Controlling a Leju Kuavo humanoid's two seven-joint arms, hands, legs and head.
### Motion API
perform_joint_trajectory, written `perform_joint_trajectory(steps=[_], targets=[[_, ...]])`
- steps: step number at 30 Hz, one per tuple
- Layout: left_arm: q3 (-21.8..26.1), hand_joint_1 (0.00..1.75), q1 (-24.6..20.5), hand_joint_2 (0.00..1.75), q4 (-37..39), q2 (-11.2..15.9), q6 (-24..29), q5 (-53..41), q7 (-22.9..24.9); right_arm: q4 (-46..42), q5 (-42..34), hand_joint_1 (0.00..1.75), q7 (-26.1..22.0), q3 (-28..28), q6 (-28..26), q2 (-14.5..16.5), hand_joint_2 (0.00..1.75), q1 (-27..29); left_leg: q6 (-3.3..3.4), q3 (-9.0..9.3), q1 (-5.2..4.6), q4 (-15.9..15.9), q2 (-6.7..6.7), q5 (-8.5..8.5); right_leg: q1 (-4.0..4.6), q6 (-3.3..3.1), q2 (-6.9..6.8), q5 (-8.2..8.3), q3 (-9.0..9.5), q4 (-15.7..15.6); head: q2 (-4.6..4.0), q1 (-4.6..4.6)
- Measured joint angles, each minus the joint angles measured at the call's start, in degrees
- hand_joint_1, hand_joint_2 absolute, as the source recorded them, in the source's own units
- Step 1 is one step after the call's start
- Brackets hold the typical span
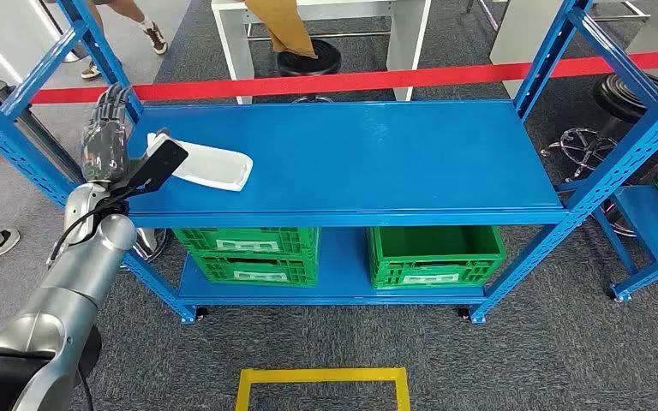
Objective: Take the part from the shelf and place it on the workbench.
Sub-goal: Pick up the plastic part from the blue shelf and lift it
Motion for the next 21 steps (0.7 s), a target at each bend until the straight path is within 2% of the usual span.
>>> perform_joint_trajectory(steps=[2,3,4,5,6,7,8,9,12,13,14,16,17,18,19,21], targets=[[-0.02,0.00,0.21,0.00,0.13,-0.01,0.00,0.00,0.01,0.00,0.00,0.00,0.00,-0.01,0.02,0.00,0.00,0.06,-0.07,-1.68,0.13,1.25,0.02,0.80,-0.03,0.08,0.06,-0.43,0.52,0.00,0.00,0.01],[-0.03,0.00,0.35,0.00,0.23,-0.01,0.01,0.00,0.01,0.00,0.01,0.00,0.00,-0.01,0.03,0.00,0.00,0.12,-0.12,-2.64,0.23,1.15,0.04,2.24,-0.08,0.19,0.10,-0.88,1.09,0.01,0.00,0.01],[-0.03,0.00,0.41,0.00,0.26,0.01,0.02,0.00,0.02,0.00,0.01,0.00,0.00,-0.01,0.05,0.01,0.00,0.15,-0.12,-2.38,0.28,-1.32,0.07,4.76,-0.15,0.36,0.13,-1.38,1.76,0.01,0.00,0.02],[-0.02,0.00,0.41,0.00,0.25,0.04,0.04,0.00,0.02,0.00,0.02,0.00,-0.01,-0.01,0.08,0.02,0.00,0.17,-0.09,-1.20,0.31,-5.29,0.12,7.73,-0.23,0.56,0.15,-1.89,2.44,-0.01,0.00,0.01],[-0.02,0.00,0.37,0.00,0.26,0.09,0.05,-0.01,0.03,0.01,0.03,0.00,-0.01,-0.02,0.11,0.02,0.00,0.16,-0.04,0.38,0.23,-9.36,0.22,9.92,-0.20,0.86,0.17,-2.43,3.02,-0.04,0.00,0.04],[-0.01,0.00,0.32,0.00,0.25,0.14,0.07,-0.03,0.03,0.01,0.04,0.00,-0.04,-0.02,0.14,0.03,0.00,0.08,0.19,1.79,0.10,-12.52,0.26,11.20,-0.17,1.20,0.21,-2.91,3.41,-0.09,0.00,0.01],[-0.02,0.00,0.30,0.00,0.24,0.18,0.07,-0.05,0.04,0.02,0.04,0.00,-0.09,-0.03,0.16,0.03,0.00,-0.01,0.51,2.67,-0.06,-14.28,0.29,11.49,-0.11,1.56,0.25,-3.26,3.66,-0.23,0.00,0.04],[-0.02,0.00,0.27,0.00,0.24,0.21,0.07,-0.08,0.06,0.02,0.03,0.00,-0.13,-0.05,0.17,0.03,0.00,-0.07,0.94,3.10,-0.22,-14.90,0.27,11.08,-0.05,1.95,0.27,-3.38,3.90,-0.24,0.00,0.04],[-0.03,0.00,0.23,0.00,0.17,0.14,0.02,-0.37,0.17,0.02,-0.11,0.00,-0.16,-0.22,0.17,0.04,0.00,-0.04,2.39,4.03,-0.09,-15.23,0.07,10.39,-0.15,2.75,0.12,-3.60,4.06,1.09,0.00,0.14],[-0.02,0.00,0.18,0.00,0.15,0.07,0.01,-0.55,0.30,0.02,-0.20,0.00,-0.16,-0.33,0.17,0.04,0.00,-0.05,2.78,4.48,-0.01,-15.29,0.04,10.14,-0.17,2.91,0.06,-4.21,3.11,2.97,0.00,0.28],[-0.01,0.00,0.14,0.00,0.14,-0.04,-0.01,-0.77,0.45,0.02,-0.29,0.00,-0.15,-0.46,0.17,0.04,0.00,-0.08,3.07,4.82,0.02,-15.34,0.06,9.85,-0.16,3.07,0.01,-5.20,1.32,5.99,0.00,0.38],[-0.01,0.00,0.20,0.00,0.16,-0.31,-0.02,-1.09,0.75,0.02,-0.43,0.00,-0.15,-0.67,0.17,0.04,0.00,-0.08,3.44,5.32,-0.09,-15.31,0.02,9.21,-0.12,3.30,-0.01,-7.45,-3.53,13.08,0.00,0.58],[-0.02,0.00,0.31,0.00,0.18,-0.45,-0.04,-1.20,0.86,0.02,-0.48,0.00,-0.15,-0.72,0.17,0.04,0.00,0.00,3.50,5.64,-0.16,-15.30,-0.04,8.85,-0.10,3.30,-0.01,-7.80,-5.60,15.32,0.00,0.59],[-0.03,0.00,0.42,0.00,0.19,-0.58,-0.07,-1.26,0.94,0.02,-0.51,0.00,-0.13,-0.75,0.17,0.04,0.00,0.09,3.49,6.04,-0.20,-15.29,-0.11,8.47,-0.10,3.22,-0.01,-7.13,-6.79,15.67,0.00,0.62],[-0.03,0.00,0.48,0.00,0.20,-0.68,-0.14,-1.38,1.07,0.02,-0.54,0.00,-0.05,-0.77,0.17,0.04,0.00,0.14,3.42,6.57,-0.22,-15.28,-0.17,8.05,-0.10,3.02,-0.01,-5.31,-6.99,13.99,0.00,0.62],[-0.03,0.00,0.47,0.00,0.24,-0.87,-0.32,-1.95,1.52,0.04,-0.51,0.00,0.23,-0.80,0.17,0.02,0.00,0.21,3.07,7.74,-0.24,-15.27,-0.16,7.11,-0.05,2.45,-0.02,0.05,-5.31,6.85,0.00,0.64]])
